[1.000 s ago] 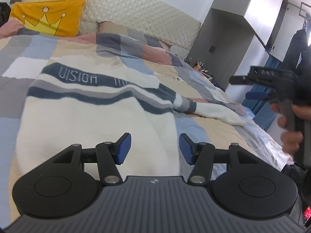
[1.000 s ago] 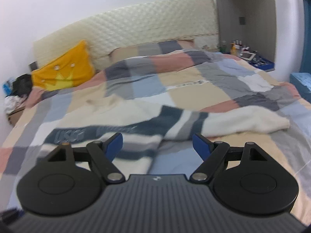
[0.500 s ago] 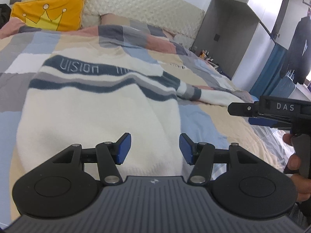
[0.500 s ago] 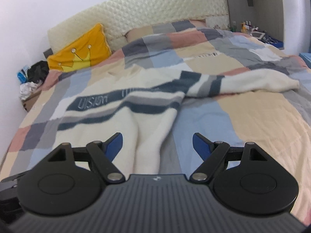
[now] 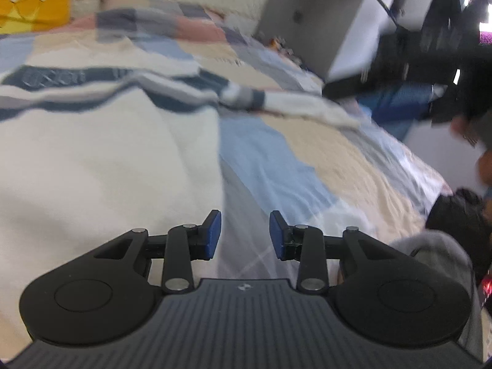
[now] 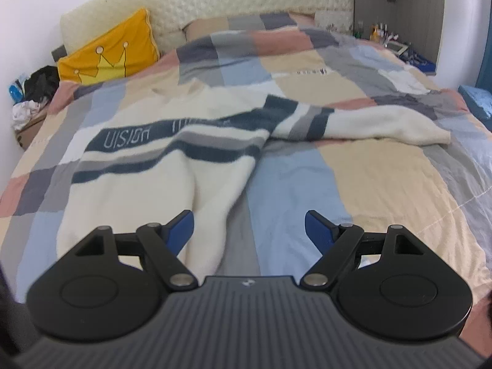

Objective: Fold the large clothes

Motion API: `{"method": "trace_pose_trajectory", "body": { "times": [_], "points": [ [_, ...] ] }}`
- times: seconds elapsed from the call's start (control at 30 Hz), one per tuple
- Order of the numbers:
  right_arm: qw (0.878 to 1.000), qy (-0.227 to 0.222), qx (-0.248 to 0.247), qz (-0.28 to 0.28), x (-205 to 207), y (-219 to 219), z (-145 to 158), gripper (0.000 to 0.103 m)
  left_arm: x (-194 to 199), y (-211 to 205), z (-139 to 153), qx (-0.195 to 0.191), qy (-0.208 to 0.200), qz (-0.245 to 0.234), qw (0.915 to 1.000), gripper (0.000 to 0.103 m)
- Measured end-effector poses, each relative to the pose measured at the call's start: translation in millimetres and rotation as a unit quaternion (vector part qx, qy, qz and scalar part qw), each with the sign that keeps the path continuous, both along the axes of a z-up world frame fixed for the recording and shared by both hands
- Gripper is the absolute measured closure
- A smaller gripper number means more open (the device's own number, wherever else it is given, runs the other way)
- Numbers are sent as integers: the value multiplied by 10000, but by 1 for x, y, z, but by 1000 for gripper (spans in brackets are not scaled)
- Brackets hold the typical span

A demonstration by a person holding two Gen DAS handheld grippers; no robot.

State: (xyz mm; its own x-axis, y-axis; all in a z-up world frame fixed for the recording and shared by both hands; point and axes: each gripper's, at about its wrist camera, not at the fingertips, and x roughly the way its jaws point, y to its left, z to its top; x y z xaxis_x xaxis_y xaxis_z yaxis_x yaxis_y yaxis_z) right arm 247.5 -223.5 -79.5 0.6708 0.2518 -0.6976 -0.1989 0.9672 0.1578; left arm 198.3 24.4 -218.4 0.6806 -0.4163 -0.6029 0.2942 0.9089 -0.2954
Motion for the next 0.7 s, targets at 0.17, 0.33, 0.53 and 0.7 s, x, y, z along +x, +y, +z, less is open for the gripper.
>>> {"method": "trace_pose_trajectory", "body": {
  "times": [0.17, 0.33, 0.53, 0.7],
  "points": [
    [10000, 20, 86, 39, -3, 0, 13, 22, 14, -20, -25, 454, 195, -1, 9988, 61],
    [9993, 31, 368, 52, 2, 0, 17, 22, 31, -22, -46, 859, 503, 124, 9949, 61],
    [9994, 35, 350, -69, 10, -2, 16, 22, 33, -31, -50, 1473, 524, 137, 9876, 62],
    [9993, 41, 360, -26, 13, -6, 15, 22, 28, -36, -50, 1891, 431, 191, 9808, 64]
  ]
}}
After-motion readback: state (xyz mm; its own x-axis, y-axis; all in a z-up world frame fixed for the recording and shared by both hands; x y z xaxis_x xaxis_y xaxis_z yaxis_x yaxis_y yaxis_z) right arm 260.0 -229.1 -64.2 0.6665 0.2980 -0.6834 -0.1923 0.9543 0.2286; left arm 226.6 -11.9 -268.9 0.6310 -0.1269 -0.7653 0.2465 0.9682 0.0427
